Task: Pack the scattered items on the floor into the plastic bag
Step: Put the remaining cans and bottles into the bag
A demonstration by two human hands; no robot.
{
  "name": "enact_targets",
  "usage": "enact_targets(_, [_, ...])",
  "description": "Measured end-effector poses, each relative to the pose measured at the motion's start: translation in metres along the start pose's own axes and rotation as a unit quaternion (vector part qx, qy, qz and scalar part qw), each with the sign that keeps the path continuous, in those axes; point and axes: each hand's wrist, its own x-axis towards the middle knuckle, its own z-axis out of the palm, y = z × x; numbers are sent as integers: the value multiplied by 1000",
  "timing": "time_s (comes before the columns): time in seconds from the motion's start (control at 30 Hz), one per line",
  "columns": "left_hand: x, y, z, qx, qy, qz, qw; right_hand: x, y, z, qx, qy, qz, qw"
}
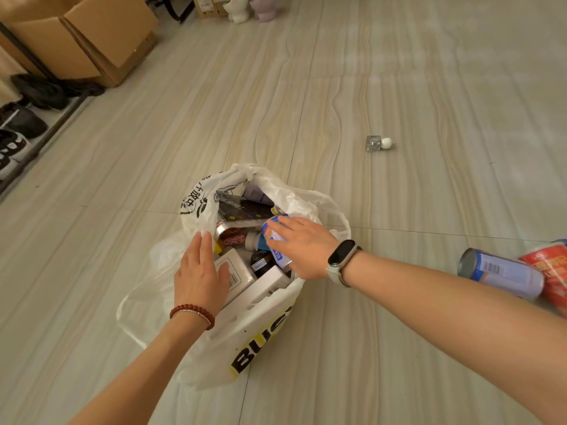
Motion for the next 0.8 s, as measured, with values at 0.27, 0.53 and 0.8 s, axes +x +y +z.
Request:
enact_targets(0.27, [-7, 30, 0, 54, 66, 69, 994, -43, 7, 8, -18, -12, 14, 1000])
enact_targets(0.53, [-9, 108, 23, 53, 56, 243, 967, -127, 50, 15, 127, 130, 116, 977])
enact_targets(0.8, [-37, 242, 88, 35, -104, 424, 899, -282, 128, 43, 120, 138, 469, 864])
